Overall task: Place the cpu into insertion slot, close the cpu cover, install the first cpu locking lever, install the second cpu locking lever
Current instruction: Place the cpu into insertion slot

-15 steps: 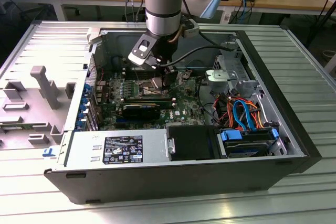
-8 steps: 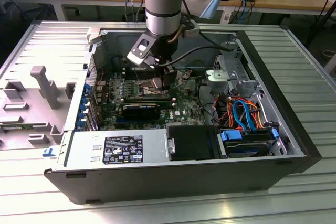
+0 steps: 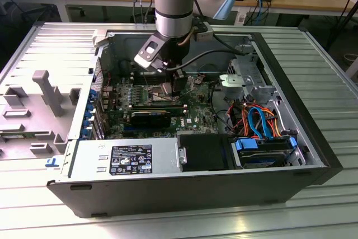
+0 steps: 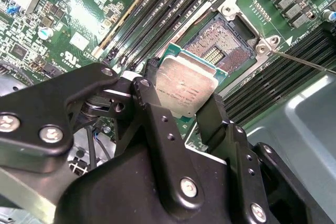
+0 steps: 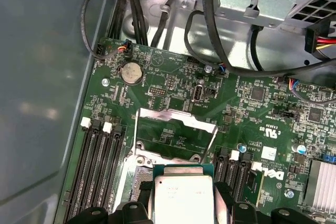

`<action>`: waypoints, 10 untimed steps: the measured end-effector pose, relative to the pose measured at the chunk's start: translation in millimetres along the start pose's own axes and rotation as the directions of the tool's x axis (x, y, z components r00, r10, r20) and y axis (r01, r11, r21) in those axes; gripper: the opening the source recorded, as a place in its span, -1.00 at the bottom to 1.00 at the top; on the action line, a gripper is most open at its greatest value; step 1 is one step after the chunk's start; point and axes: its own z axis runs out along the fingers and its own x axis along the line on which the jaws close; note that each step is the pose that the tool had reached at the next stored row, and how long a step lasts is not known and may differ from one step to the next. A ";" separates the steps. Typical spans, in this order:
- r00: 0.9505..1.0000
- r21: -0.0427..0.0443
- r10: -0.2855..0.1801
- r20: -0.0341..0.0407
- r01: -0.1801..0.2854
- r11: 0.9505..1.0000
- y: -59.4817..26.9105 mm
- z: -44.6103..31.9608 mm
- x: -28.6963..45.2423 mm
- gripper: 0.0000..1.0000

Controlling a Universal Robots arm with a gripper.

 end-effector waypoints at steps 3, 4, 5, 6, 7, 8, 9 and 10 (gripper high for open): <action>1.000 0.000 0.015 0.000 -0.015 1.000 0.0 0.0 0.0 0.09; 1.000 0.000 0.024 0.001 -0.024 1.000 0.0 0.0 0.1 0.09; 1.000 0.000 0.029 0.001 -0.029 1.000 0.1 0.0 0.3 0.09; 0.999 0.000 0.035 0.001 -0.035 0.999 0.1 0.0 0.4 0.09; 0.999 0.000 0.040 0.001 -0.040 0.999 0.1 0.0 0.3 0.09; 0.999 0.000 0.043 0.001 -0.043 0.999 0.1 0.0 0.4 0.09; 0.999 0.000 0.047 0.001 -0.047 0.999 0.0 0.0 0.4 0.09; 0.999 0.000 0.049 0.001 -0.049 0.999 0.0 0.0 0.4 0.09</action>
